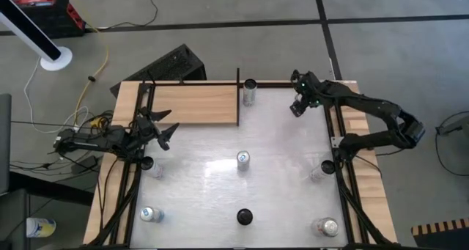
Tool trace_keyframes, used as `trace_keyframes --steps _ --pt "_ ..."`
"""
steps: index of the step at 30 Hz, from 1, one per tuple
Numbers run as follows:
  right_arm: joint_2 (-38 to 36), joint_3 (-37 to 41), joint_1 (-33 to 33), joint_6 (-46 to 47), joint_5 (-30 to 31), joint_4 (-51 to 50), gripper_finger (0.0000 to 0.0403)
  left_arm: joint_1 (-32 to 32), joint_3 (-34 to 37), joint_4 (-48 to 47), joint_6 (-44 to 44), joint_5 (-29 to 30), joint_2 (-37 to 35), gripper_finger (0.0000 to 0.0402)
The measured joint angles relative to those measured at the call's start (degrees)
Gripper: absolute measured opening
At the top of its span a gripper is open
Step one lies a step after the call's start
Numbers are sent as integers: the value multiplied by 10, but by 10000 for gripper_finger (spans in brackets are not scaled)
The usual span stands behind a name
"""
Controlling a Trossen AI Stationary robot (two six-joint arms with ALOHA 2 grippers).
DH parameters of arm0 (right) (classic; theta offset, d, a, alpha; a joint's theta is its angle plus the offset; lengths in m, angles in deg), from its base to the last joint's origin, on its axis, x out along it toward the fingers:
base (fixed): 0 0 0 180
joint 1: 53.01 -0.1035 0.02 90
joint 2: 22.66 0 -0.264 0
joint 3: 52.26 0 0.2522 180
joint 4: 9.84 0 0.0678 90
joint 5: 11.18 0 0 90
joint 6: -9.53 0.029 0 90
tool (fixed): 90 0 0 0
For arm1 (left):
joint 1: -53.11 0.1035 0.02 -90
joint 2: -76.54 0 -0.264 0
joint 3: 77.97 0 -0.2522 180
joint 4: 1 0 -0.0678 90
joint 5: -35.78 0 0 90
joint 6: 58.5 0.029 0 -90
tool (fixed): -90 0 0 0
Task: Place canned beverage on shelf
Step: Put the top silver-red soda can on the shelf
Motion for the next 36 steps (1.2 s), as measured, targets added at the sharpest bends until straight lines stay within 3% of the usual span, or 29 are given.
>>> trace_keyframes --steps 6,11,15,19,25,32,36 --pt "-22 -100 -48 -4 15 -83 324 0 0 1 12 2 0 300" --pt "-10 -235 -106 2 69 -144 324 0 0 5 22 30 0 300" --pt "29 -351 -151 -12 74 -141 324 0 0 4 22 34 0 300" --pt "108 -466 -191 -35 73 -145 324 0 0 -6 21 29 0 300" --pt "284 -657 -231 -88 64 -145 324 0 0 -12 57 29 0 300" --pt "482 -868 -220 -108 -52 -171 324 0 0 -7 93 29 0 300" --pt "524 -854 -207 -133 -72 -151 324 0 0 -7 108 29 0 300"
